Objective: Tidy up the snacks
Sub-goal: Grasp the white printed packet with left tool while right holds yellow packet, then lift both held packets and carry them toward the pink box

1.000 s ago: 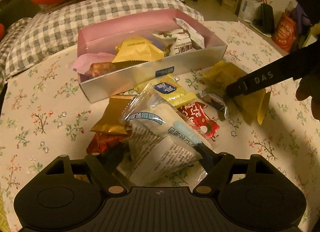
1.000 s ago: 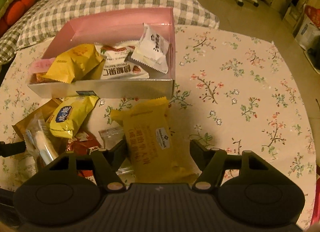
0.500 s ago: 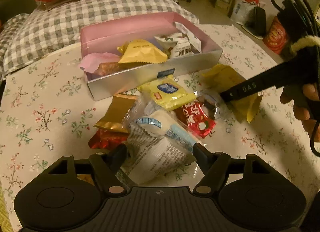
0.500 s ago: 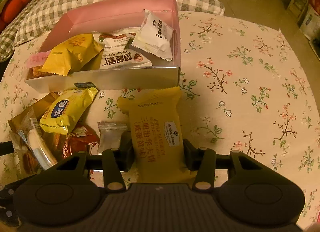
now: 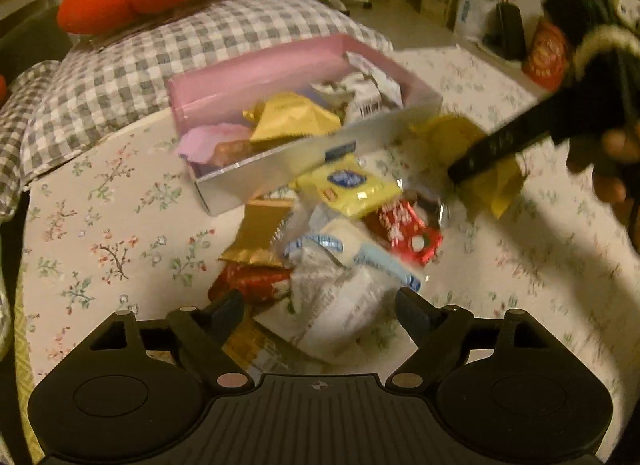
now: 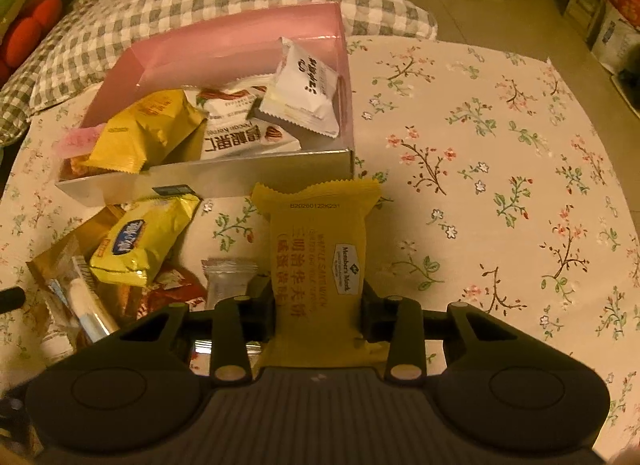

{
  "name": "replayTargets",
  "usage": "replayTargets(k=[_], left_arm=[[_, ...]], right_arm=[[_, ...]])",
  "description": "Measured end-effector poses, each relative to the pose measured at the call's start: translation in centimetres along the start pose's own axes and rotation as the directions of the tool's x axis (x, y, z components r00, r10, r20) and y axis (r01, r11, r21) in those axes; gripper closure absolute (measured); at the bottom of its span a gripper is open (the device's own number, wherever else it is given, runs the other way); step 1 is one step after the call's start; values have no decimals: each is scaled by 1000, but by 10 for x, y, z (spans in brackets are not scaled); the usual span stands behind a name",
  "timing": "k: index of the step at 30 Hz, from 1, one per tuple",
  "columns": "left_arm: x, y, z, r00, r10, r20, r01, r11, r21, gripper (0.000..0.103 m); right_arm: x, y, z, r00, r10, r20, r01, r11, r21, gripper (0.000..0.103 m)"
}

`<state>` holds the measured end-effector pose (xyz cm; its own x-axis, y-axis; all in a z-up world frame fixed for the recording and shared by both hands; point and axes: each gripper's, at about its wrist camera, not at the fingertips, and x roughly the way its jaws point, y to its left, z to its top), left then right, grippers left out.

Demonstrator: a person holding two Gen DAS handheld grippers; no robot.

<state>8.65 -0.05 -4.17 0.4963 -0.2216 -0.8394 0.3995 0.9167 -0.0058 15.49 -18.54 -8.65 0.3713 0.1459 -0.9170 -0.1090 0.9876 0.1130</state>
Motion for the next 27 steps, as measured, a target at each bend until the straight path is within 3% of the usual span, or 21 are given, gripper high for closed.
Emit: replayTargets(k=[4,10,11,17,27], left_arm=[[3,-7,-2,1000,-9,-1,9,999,48,18],[27,-14,-4,995,88,-53,-83,992,100,22],[30,-13,-5,994,96,-60,-89,991,97,23],[32,-5,-4,993,98,-66,-95,994,57,54],[15,12,-8,995,89,-37,-91,995,-39,59]], right_arm=[[-8,0,1,1000,11,24,-11,1000,13,68],[-11,0,-1,999,9,32,-9,1000,15,68],[-13,-1,-1,999,8,36,-9,1000,19,68],[-17,-3,-4,999,-6,48,4,1000,25,68],[-27,0,-10,998,-9,68,8,1000,12,68]])
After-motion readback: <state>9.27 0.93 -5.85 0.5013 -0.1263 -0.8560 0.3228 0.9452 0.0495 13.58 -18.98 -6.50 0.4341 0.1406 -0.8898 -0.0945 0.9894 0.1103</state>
